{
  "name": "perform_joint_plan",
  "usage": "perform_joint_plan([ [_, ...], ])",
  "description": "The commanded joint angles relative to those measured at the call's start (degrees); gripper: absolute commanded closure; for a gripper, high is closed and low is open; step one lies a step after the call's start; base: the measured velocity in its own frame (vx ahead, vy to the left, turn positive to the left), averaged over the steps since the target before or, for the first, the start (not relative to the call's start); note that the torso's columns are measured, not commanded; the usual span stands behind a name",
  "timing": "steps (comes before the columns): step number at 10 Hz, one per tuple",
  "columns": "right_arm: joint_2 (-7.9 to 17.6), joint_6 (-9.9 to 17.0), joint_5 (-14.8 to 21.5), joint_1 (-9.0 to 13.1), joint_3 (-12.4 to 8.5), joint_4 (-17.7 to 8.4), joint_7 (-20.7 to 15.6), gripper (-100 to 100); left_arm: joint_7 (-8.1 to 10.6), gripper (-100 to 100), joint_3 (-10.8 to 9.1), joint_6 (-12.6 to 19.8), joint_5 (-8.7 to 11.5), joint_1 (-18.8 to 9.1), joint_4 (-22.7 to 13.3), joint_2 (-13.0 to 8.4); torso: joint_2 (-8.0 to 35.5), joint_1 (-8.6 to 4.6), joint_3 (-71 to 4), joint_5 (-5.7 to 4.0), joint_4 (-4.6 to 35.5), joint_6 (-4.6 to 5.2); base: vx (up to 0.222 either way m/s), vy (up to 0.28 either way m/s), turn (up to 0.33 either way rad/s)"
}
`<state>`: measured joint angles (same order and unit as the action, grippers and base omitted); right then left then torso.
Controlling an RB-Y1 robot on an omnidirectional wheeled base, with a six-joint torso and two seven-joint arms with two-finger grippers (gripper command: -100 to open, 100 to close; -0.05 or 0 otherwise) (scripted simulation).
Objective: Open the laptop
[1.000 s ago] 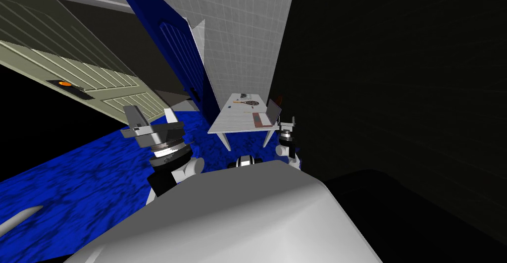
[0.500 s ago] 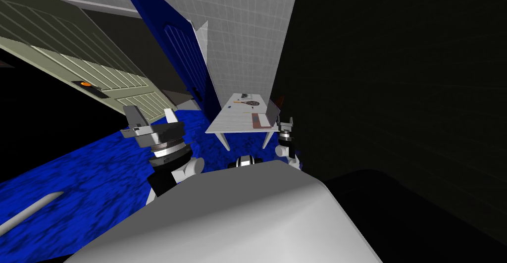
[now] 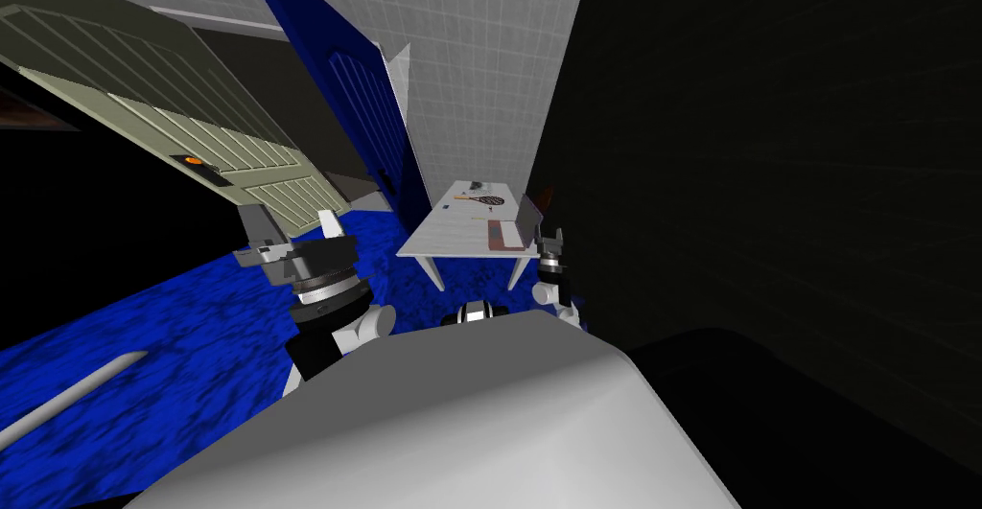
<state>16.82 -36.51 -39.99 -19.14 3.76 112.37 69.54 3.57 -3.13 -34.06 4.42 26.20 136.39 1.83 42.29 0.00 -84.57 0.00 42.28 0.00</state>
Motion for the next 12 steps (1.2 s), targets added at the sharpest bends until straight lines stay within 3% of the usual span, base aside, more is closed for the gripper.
perform_joint_plan([
  [1, 0.6, 0.5, -1.9, -0.2, 1.1, 0.4, 3.1, -100, 0.00, 0, 0.00, 0.0, 0.0, 0.0, 0.0, 0.0, 0.0, 0.02, 0.0, 0.01, 0.0, 0.01, 0.015, -0.056, 0.052],
  [12, 3.3, 2.3, -10.7, -1.1, 5.9, 2.1, 16.9, -100, 0.00, 0, 0.00, 0.0, 0.0, 0.0, 0.0, 0.0, 0.0, 0.01, 0.0, 0.00, 0.0, 0.00, 0.010, -0.069, 0.079],
])
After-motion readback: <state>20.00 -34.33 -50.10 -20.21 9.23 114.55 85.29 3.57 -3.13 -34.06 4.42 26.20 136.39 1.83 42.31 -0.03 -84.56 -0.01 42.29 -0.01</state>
